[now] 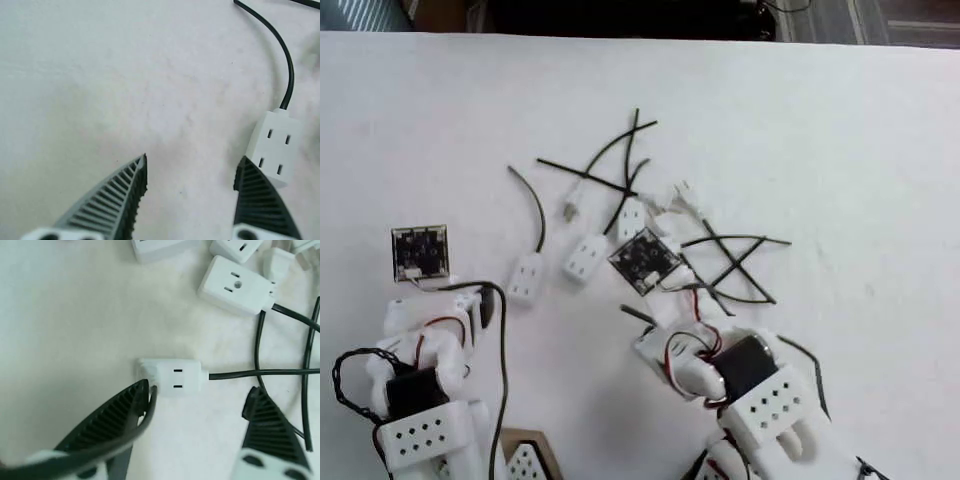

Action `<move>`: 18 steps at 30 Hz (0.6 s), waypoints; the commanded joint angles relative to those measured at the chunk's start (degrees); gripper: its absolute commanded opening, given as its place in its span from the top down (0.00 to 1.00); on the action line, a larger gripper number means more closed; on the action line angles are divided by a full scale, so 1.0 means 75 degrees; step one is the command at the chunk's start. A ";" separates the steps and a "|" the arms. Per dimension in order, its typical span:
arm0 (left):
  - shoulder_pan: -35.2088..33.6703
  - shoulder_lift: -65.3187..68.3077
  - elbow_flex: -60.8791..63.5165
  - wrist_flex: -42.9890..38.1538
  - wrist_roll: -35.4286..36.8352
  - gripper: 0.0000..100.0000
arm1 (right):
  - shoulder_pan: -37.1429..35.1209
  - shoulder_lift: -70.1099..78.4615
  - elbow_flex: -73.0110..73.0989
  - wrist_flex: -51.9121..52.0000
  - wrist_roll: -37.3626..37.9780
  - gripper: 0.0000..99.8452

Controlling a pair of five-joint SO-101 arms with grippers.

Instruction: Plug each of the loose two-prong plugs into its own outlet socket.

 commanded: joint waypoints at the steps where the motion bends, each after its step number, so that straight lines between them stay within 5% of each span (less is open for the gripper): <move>1: -0.0029 -0.0088 -0.0035 -0.0188 -0.0047 0.71 | 0.0076 -0.0006 -0.0973 0.0990 0.0117 0.70; 8: -0.0029 -0.0088 0.0047 -0.0234 -0.0047 0.71 | 0.0873 -0.0006 -0.0856 0.1647 0.3012 0.70; 13: -0.0029 -0.0088 0.0352 -0.0867 -0.0047 0.72 | 0.1928 0.0006 -0.0141 0.0803 0.5814 0.70; 18: -0.0029 -0.0088 0.0352 -0.0891 -0.0047 0.72 | 0.1999 0.0252 0.0961 -0.0557 0.6154 0.70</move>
